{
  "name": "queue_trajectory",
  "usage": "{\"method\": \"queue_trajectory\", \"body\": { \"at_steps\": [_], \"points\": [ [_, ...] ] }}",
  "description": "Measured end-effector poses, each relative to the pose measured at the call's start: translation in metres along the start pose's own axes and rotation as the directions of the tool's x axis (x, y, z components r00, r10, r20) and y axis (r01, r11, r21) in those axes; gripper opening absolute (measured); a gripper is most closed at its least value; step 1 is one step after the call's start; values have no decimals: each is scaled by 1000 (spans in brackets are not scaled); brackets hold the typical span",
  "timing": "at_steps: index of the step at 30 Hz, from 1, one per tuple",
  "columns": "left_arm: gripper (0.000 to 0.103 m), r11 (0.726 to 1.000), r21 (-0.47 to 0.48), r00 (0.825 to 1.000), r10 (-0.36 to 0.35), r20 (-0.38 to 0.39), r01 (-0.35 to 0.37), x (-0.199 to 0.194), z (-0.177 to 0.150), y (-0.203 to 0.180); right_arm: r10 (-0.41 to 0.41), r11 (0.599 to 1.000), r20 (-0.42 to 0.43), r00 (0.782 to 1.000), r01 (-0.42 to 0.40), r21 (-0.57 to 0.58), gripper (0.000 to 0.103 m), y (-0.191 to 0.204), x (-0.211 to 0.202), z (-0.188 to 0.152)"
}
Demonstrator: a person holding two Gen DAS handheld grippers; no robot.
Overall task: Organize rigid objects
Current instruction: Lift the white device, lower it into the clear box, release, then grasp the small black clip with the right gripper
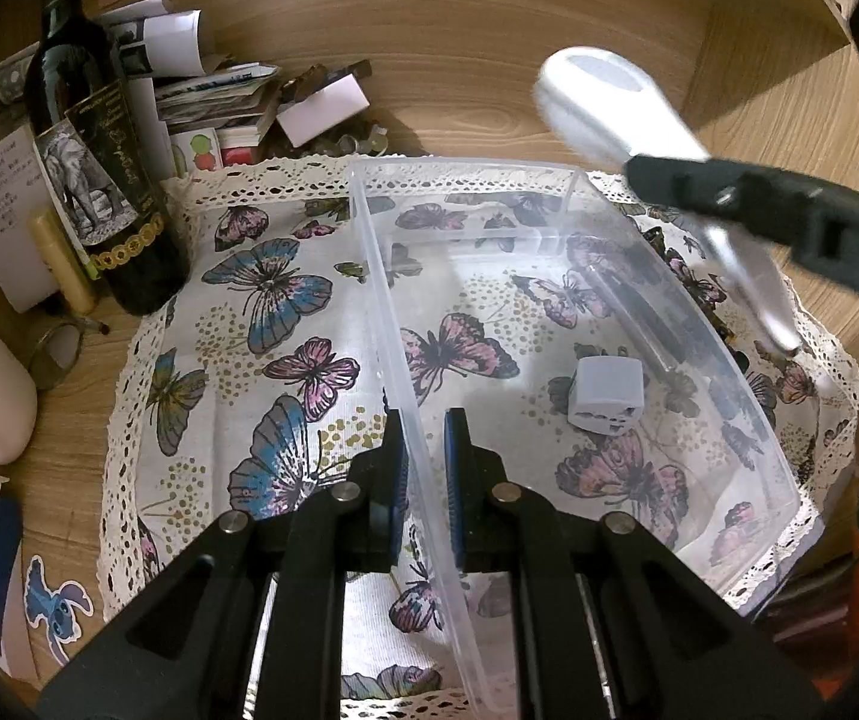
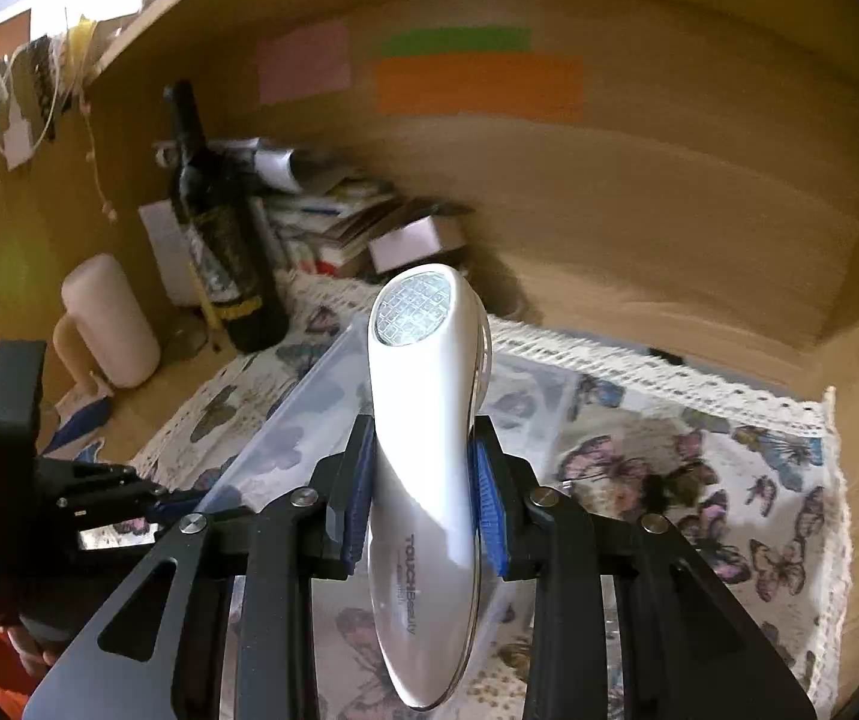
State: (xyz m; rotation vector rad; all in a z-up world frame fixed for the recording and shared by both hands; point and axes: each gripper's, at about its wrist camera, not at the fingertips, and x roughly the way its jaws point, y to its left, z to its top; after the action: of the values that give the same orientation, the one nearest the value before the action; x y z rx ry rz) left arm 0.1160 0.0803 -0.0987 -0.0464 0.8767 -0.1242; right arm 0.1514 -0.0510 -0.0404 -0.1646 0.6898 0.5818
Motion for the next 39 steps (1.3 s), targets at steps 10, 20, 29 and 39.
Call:
{"method": "queue_trajectory", "body": {
  "at_steps": [10, 20, 29, 39],
  "points": [
    [10, 1000, 1, 1000, -11, 6, 11, 0, 0, 2, 24, 996, -186, 982, -40, -82, 28, 22, 49, -11],
    [11, 1000, -3, 1000, -23, 9, 23, 0, -1, 3, 46, 988, -327, 944, -90, -122, 28, 34, 75, -20],
    [13, 1000, -2, 1000, -24, 3, 24, 2, -1, 2, 3, 986, -249, 968, -45, -161, 28, 34, 55, -13],
    [13, 1000, -1, 1000, -18, 0, 18, 2, -1, 3, -59, 992, -90, 994, 49, -116, 46, 9, 9, -3]
  ]
}}
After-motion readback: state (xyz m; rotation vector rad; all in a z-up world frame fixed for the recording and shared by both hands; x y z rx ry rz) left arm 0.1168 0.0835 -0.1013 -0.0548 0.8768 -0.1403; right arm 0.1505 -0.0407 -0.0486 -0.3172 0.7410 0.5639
